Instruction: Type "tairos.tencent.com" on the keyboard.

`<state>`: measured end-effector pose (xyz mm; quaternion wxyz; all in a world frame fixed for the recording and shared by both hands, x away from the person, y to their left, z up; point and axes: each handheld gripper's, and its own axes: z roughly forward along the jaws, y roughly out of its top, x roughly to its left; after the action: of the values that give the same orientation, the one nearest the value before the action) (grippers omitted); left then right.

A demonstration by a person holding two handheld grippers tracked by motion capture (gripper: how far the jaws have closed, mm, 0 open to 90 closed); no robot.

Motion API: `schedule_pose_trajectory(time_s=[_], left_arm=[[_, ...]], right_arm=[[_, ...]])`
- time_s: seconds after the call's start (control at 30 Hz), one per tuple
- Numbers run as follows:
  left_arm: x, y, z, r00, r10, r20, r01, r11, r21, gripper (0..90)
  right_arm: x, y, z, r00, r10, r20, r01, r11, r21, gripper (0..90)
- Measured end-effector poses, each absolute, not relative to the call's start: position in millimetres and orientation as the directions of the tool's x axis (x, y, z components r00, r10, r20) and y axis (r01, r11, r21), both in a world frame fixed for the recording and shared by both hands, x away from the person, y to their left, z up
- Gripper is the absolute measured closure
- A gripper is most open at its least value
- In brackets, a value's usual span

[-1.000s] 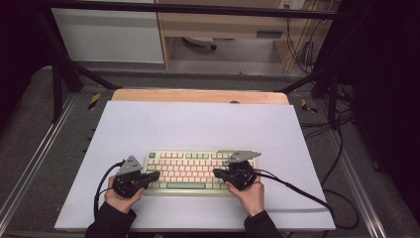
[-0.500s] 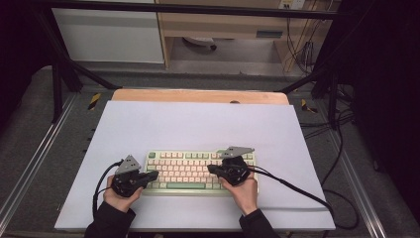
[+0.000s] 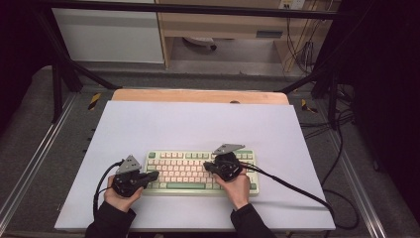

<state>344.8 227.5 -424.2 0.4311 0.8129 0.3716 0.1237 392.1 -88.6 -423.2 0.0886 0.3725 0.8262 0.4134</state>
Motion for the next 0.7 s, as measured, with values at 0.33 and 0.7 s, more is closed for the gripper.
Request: schedule_pose_trajectory(time_s=[0.33,0.7], left_arm=[[345.1,227.6,-424.6,0.692,0.712,-0.118,0.499,-0.353,0.791,90.0],[345.2,228.4,-424.2,0.69,0.713,-0.122,0.499,-0.348,0.794,90.0]], right_arm=[[393.2,-85.9,-429.7,-0.706,0.69,0.158,0.545,0.388,0.743,90.0],[389.7,-88.0,-424.7,-0.716,0.681,0.153,0.532,0.392,0.75,90.0]])
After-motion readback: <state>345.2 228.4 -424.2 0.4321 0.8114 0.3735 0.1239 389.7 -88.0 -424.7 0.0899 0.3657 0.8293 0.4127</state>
